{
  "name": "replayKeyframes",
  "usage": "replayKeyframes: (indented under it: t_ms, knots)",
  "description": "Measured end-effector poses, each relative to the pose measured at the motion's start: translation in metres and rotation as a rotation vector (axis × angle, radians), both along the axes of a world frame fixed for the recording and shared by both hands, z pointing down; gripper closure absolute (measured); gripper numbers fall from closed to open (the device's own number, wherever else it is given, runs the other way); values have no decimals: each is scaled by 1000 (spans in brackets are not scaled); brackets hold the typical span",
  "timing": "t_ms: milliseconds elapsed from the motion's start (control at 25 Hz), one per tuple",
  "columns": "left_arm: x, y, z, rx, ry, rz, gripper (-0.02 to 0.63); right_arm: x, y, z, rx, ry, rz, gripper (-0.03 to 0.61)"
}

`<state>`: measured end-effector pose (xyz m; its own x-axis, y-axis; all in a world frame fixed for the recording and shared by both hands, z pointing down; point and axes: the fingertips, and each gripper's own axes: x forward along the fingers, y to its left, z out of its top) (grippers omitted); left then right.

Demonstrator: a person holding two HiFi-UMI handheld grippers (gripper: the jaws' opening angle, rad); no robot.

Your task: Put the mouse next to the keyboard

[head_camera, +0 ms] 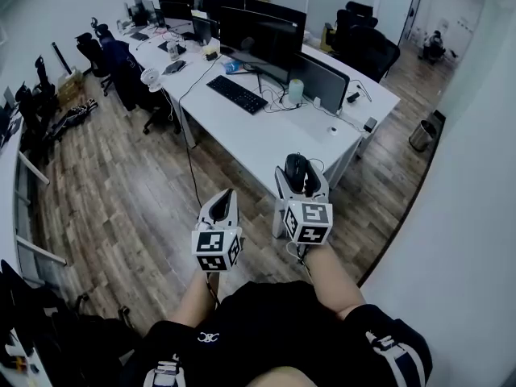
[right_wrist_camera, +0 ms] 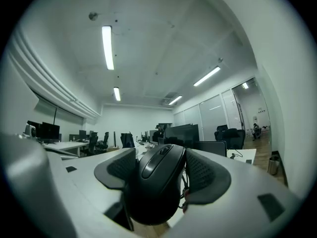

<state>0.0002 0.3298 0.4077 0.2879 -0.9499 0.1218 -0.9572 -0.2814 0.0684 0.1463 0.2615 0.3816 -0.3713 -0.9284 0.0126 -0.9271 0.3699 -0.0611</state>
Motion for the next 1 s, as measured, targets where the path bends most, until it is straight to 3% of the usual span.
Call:
replayKeyframes:
  t_ms: [520,1000]
  knots:
    - [-63,-25,25,-29,10,-29,600,-54,-32,21,-26,-1,8,265]
    - [-95,-178,33,-47,-49,-4,601,-83,-191,37,-27,-48,45,278]
